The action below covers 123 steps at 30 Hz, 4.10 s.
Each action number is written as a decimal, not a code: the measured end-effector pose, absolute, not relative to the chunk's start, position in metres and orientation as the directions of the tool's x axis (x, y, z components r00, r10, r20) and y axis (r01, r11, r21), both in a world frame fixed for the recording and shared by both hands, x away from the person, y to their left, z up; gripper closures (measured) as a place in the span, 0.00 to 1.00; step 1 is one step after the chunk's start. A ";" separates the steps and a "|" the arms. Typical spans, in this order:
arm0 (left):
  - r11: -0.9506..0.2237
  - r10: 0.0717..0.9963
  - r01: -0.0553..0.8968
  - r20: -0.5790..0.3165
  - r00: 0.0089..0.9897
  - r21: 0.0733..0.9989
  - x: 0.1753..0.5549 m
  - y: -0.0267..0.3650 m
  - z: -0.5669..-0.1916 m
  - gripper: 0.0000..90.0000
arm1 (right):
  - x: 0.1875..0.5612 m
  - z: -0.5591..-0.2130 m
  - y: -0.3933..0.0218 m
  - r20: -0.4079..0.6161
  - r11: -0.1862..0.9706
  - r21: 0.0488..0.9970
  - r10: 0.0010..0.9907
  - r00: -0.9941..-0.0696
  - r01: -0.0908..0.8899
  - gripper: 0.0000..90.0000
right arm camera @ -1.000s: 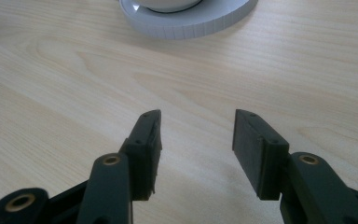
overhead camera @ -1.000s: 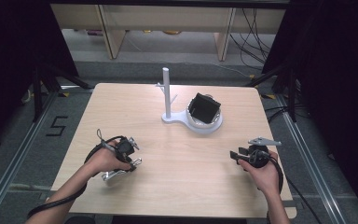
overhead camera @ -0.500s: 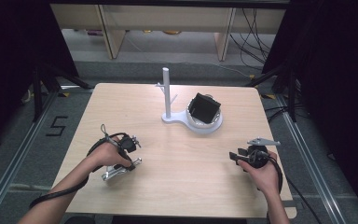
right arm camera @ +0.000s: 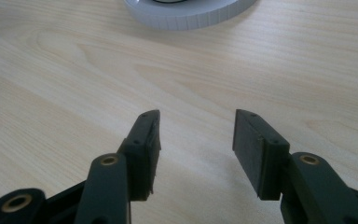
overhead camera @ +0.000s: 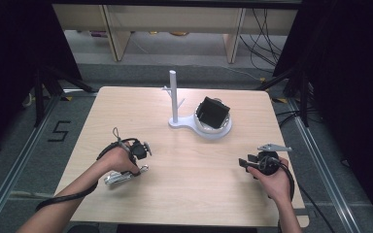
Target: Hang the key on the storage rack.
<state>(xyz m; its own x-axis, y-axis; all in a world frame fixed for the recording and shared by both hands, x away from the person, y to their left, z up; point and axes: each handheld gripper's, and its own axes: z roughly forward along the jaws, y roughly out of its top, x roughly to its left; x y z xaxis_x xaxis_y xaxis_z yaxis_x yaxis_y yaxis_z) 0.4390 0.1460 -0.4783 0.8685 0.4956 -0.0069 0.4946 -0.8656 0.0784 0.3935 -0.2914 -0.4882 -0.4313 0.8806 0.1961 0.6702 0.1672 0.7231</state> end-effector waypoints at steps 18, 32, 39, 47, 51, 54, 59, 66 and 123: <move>-0.853 0.512 0.505 0.019 0.859 0.127 0.431 0.150 -0.478 0.84 | 0.395 -0.488 -0.293 0.176 0.193 0.724 0.877 -0.448 0.662 0.57; -0.833 0.531 0.511 0.045 0.846 0.213 0.420 0.150 -0.477 0.84 | 0.394 -0.488 -0.294 0.175 0.190 0.724 0.879 -0.443 0.663 0.57; -0.796 0.551 0.499 0.068 0.832 0.343 0.416 0.158 -0.467 0.84 | 0.394 -0.488 -0.293 0.187 0.171 0.726 0.883 -0.430 0.666 0.56; -0.647 0.656 0.526 0.051 0.753 0.552 0.408 0.170 -0.456 0.84 | 0.394 -0.487 -0.296 0.152 0.194 0.736 0.887 -0.436 0.649 0.56; -0.590 0.663 0.478 0.052 0.747 0.651 0.403 0.175 -0.454 0.84 | 0.395 -0.489 -0.294 0.184 0.174 0.741 0.876 -0.445 0.648 0.56; -0.558 0.680 0.461 0.061 0.731 0.690 0.401 0.176 -0.453 0.84 | 0.394 -0.488 -0.293 0.162 0.188 0.737 0.884 -0.439 0.650 0.55; -0.539 0.679 0.423 0.079 0.730 0.728 0.400 0.178 -0.449 0.84 | 0.392 -0.489 -0.291 0.188 0.154 0.732 0.891 -0.414 0.664 0.55; -0.415 0.731 0.405 0.034 0.681 0.815 0.401 0.175 -0.447 0.84 | 0.392 -0.489 -0.293 0.179 0.168 0.734 0.887 -0.426 0.658 0.55; -0.159 0.811 0.229 -0.005 0.586 0.960 0.445 0.150 -0.413 0.84 | 0.391 -0.491 -0.290 0.193 0.151 0.736 0.888 -0.418 0.660 0.55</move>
<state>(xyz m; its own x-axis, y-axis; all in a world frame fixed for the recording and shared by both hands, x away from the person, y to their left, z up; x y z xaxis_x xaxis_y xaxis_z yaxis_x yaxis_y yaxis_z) 0.4449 0.1499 -0.4129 0.5855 0.8106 -0.0055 0.2293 -0.1591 0.9603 0.3908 -0.2899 -0.4913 -0.4177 0.8878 0.1930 0.6601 0.1507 0.7359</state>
